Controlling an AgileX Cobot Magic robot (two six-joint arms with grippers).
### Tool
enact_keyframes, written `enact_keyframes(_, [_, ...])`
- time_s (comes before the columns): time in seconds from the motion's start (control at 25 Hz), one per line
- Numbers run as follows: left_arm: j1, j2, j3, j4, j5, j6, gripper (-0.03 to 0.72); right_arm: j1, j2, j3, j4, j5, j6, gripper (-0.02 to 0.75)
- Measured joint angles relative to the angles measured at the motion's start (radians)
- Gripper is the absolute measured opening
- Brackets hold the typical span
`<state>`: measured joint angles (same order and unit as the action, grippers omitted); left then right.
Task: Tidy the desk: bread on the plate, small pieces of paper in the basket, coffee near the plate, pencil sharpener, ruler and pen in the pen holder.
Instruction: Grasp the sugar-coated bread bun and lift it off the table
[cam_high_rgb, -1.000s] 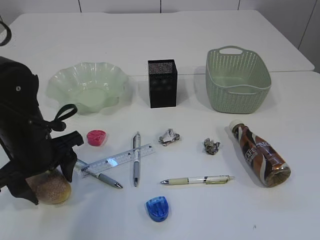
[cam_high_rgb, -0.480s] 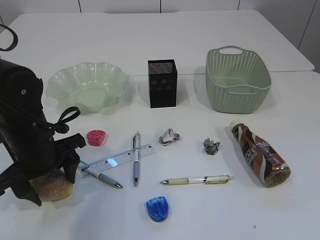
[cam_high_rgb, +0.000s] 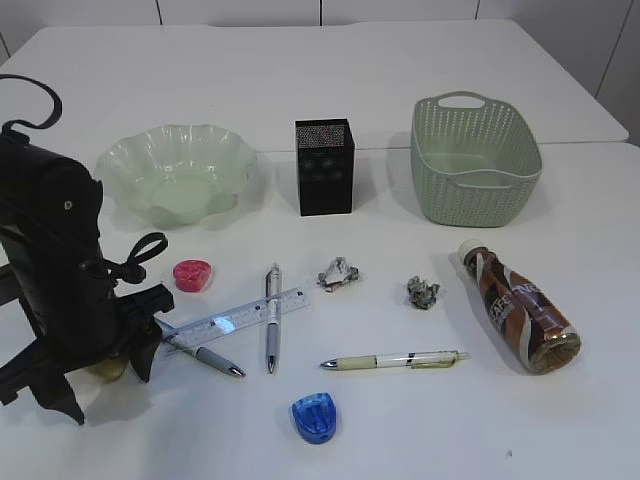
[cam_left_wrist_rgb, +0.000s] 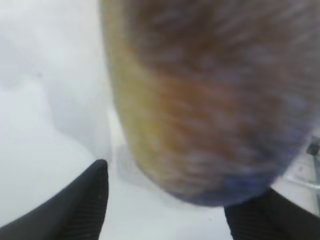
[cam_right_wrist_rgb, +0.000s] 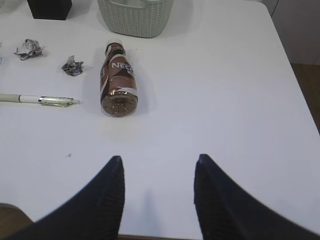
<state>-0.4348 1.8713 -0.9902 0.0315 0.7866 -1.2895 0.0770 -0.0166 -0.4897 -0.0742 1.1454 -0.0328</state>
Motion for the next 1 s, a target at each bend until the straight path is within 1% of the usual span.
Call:
enact_keyframes(0.28, [0.002, 0.000, 0.000, 0.026, 0.002, 0.002, 0.471, 0.000, 0.000, 0.000, 0.000, 0.000, 0.000, 0.371])
enact_keyframes(0.52, [0.006, -0.016, 0.000, 0.041, 0.002, 0.044, 0.469, 0.000, 0.000, 0.000, 0.000, 0.000, 0.000, 0.370])
enact_keyframes(0.6, [0.014, -0.019, 0.000, 0.044, -0.010, 0.096, 0.482, 0.000, 0.000, 0.000, 0.000, 0.000, 0.000, 0.370])
enact_keyframes(0.76, [0.028, -0.019, -0.008, 0.048, -0.015, 0.197, 0.543, 0.000, 0.000, 0.000, 0.000, 0.000, 0.000, 0.371])
enact_keyframes(0.88, [0.028, -0.019, -0.010, 0.067, -0.015, 0.232, 0.567, 0.000, 0.000, 0.000, 0.000, 0.000, 0.000, 0.371])
enact_keyframes(1.0, [0.028, -0.019, -0.028, 0.092, -0.008, 0.243, 0.584, 0.000, 0.000, 0.000, 0.000, 0.000, 0.000, 0.371])
